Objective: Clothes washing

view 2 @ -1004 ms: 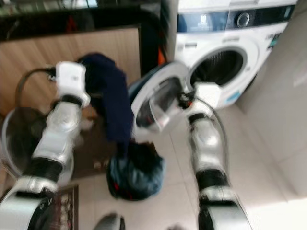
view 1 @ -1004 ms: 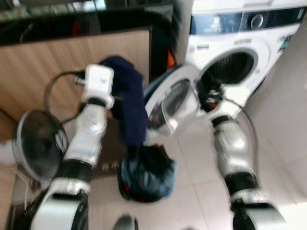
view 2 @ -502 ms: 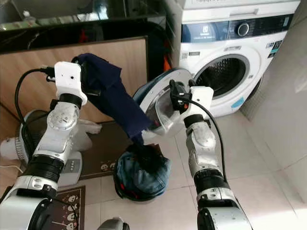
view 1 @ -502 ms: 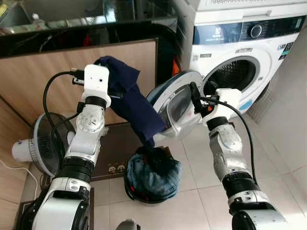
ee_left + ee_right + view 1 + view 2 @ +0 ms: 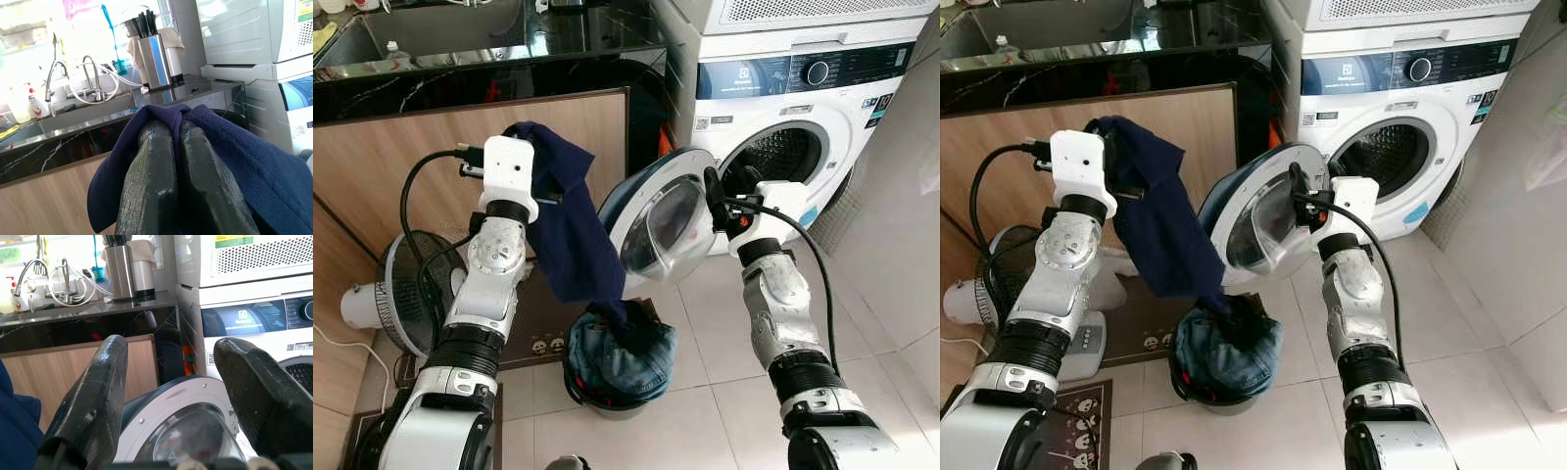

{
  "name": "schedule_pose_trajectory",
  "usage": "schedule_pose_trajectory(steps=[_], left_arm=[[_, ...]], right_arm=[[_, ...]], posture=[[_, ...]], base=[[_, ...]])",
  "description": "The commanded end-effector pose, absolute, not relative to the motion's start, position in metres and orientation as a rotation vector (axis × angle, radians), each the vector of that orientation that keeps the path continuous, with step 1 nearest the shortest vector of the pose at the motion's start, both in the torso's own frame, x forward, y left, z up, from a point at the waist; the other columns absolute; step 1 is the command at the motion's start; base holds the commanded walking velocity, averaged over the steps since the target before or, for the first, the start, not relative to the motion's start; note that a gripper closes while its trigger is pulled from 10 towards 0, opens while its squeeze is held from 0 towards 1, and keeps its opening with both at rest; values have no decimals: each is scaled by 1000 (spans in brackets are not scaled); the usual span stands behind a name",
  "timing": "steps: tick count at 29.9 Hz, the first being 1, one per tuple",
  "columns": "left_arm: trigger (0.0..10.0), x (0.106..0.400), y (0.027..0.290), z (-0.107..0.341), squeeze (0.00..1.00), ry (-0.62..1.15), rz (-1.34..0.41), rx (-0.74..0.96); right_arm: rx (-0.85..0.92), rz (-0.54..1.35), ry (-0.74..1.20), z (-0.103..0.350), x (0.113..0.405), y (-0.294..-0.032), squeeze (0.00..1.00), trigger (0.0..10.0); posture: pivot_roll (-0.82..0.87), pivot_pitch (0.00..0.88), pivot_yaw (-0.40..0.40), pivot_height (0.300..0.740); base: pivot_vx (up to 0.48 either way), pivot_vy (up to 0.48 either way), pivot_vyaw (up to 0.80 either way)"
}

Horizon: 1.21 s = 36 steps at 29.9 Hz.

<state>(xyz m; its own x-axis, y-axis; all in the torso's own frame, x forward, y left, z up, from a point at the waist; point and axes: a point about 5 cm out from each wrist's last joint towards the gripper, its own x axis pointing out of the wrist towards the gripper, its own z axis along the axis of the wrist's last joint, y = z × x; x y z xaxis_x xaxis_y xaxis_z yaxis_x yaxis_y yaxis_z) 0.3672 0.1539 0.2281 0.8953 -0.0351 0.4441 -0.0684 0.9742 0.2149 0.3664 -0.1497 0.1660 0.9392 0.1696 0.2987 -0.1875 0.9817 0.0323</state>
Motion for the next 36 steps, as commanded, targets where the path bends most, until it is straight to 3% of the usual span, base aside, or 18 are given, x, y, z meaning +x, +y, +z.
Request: schedule_pose_trajectory(steps=[1, 8, 13, 18, 36], left_arm=[[10000, 365, 152, 249, 0, -551, 22, 229], [10000, 362, 146, 287, 0, -664, 5, 219], [10000, 360, 129, 246, 0, -530, -147, 242], [10000, 355, 124, 208, 0, -421, -154, 245], [10000, 346, 110, 186, 0, -325, -143, 92]], right_arm=[[59, 182, -317, 173, 370, -150, 0, 10000], [53, 195, -331, 180, 373, -147, 0, 10000], [58, 210, -316, 172, 370, -142, 0, 10000], [60, 233, -298, 165, 365, -137, 0, 10000], [7, 270, -254, 156, 358, -145, 0, 10000]], posture=[[202, 70, 28, 740], [211, 82, 15, 740], [200, 105, 13, 740], [190, 110, 3, 740], [155, 109, -67, 740]], base=[[0, 0, 0], [0, 0, 0], [0, 0, 0], [0, 0, 0], [0, 0, 0]])
